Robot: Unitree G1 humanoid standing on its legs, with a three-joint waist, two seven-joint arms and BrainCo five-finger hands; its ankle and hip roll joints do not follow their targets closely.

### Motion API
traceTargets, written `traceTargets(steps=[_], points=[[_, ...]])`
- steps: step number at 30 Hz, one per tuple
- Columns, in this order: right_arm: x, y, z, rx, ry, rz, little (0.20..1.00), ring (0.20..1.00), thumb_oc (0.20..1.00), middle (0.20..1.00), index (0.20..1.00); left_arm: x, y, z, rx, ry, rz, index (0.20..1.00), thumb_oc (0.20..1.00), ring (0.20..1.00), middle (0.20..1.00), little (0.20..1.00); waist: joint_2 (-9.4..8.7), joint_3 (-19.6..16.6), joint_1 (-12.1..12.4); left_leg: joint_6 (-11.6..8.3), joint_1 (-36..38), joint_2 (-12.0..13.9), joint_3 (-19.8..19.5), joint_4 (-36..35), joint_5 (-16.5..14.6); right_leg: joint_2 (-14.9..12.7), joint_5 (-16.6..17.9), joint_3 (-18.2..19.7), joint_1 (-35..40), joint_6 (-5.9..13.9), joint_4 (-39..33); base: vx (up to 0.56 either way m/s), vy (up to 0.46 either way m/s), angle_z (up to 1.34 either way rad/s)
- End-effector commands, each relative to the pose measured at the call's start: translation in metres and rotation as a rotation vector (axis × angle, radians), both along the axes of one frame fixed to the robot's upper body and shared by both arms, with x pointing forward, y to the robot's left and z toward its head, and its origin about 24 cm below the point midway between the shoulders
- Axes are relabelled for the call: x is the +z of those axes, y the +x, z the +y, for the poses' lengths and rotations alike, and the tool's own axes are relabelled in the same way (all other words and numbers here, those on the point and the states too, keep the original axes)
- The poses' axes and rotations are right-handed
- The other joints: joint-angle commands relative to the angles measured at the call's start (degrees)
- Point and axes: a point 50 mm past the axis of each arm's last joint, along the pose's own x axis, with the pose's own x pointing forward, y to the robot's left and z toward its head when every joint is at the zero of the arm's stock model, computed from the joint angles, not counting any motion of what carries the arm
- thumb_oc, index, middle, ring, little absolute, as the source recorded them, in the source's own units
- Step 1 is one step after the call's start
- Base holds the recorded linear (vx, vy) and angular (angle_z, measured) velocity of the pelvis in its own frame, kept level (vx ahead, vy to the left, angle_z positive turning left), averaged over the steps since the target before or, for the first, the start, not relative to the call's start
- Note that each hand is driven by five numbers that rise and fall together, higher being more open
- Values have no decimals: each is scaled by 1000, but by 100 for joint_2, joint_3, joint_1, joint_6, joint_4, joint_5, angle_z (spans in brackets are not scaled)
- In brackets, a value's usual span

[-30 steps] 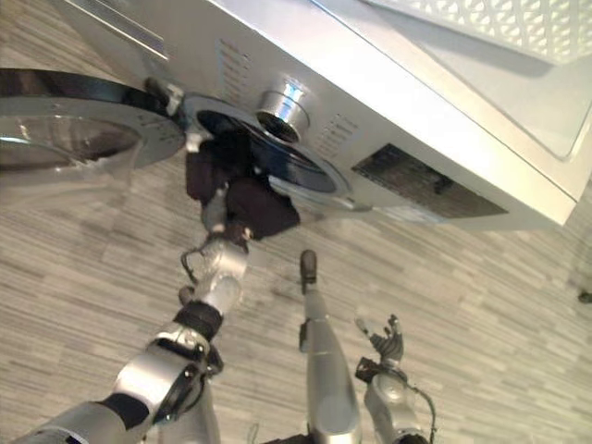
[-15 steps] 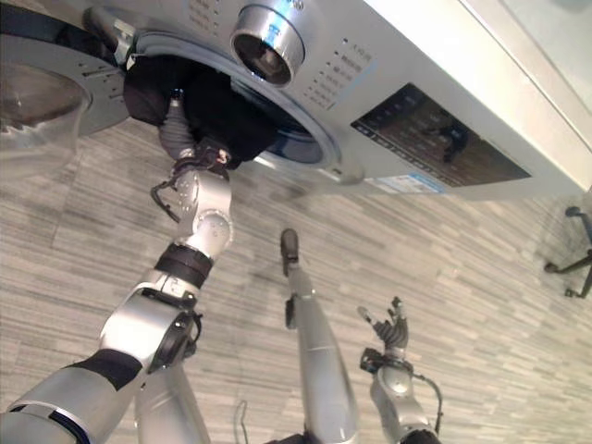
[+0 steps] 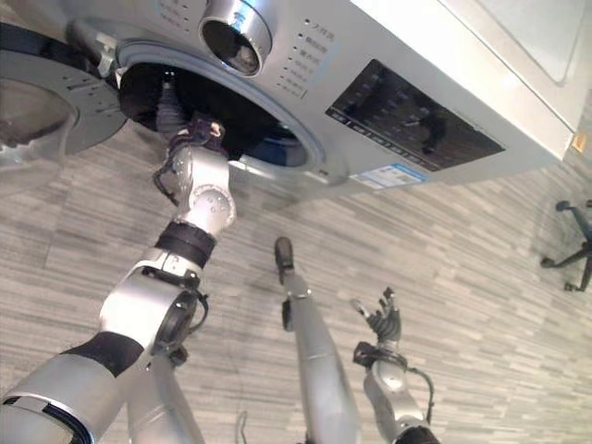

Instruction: Grab the laundry basket,head to the washer,open it,put in the laundry and shut it.

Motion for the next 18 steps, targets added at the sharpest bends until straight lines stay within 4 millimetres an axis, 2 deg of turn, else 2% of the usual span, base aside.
traceTargets(steps=[1, 2, 5, 11, 13, 15, 16, 17, 18], points=[[5, -9, -20, -17, -42, -33, 1000, 1000, 1000, 1000, 1000, 63, -11, 7, 26, 8, -232, 200, 200, 200, 200, 200, 400, -3, -253, -317, 341, 429, -487, -4, -749, -102, -445, -138, -307, 76, 135, 63, -139, -5], [6, -10, -22, -18, -44, -37, 1000, 1000, 1000, 1000, 1000, 70, -13, 4, 15, -12, -256, 200, 200, 200, 200, 200, 403, 7, -296, -330, 312, 480, -493, 9, -751, -34, -469, -129, -367, 64, 165, 53, -107, -5], [6, -11, -22, -22, -41, -37, 1000, 1000, 1000, 1000, 1000, 73, -13, 4, 12, -35, -263, 200, 200, 200, 200, 200, 413, 12, -337, -338, 292, 526, -508, 23, -765, 34, -489, -134, -421, 48, 189, 48, -89, -7], [11, -12, -27, -47, -38, -55, 1000, 1000, 1000, 1000, 1000, 71, -9, 4, 20, -57, -196, 200, 200, 200, 200, 200, 413, -5, -449, -386, 246, 679, -534, 42, -765, 184, -533, -165, -501, -9, 206, 51, -89, -5], [21, -9, -37, -52, -65, -95, 1000, 1000, 1000, 1000, 1000, 109, -11, 9, 38, 66, -217, 200, 200, 200, 200, 200, 446, -88, -557, -439, 274, 772, -519, 10, -726, 258, -530, -187, -515, -29, 183, 71, -99, -3], [32, -6, -50, -70, -90, -137, 1000, 1000, 1000, 1000, 1000, 156, -27, 14, 57, 138, -335, 200, 200, 200, 200, 200, 501, -101, -625, -488, 240, 847, -509, -4, -689, 326, -525, -197, -547, -34, 135, 64, -70, -4], [34, -9, -56, -76, -104, -143, 1000, 1000, 1000, 1000, 1000, 172, -36, 9, 48, 169, -415, 241, 241, 241, 241, 241, 536, -99, -632, -505, 206, 867, -539, 3, -665, 356, -518, -216, -556, -38, 110, 56, -84, -8], [37, -12, -61, -80, -114, -157, 1000, 1000, 1000, 1000, 1000, 186, -46, 9, 59, 191, -482, 846, 846, 846, 846, 846, 547, -110, -647, -515, 182, 882, -554, 3, -661, 386, -516, -219, -572, -34, 88, 48, -108, -10], [38, -16, -65, -86, -119, -156, 1000, 1000, 1000, 1000, 1000, 190, -51, 3, 48, 199, -516, 1000, 1000, 1000, 1000, 1000, 581, -129, -629, -524, 109, 903, -595, 20, -647, 408, -517, -241, -596, -40, 63, 39, -107, -7]])
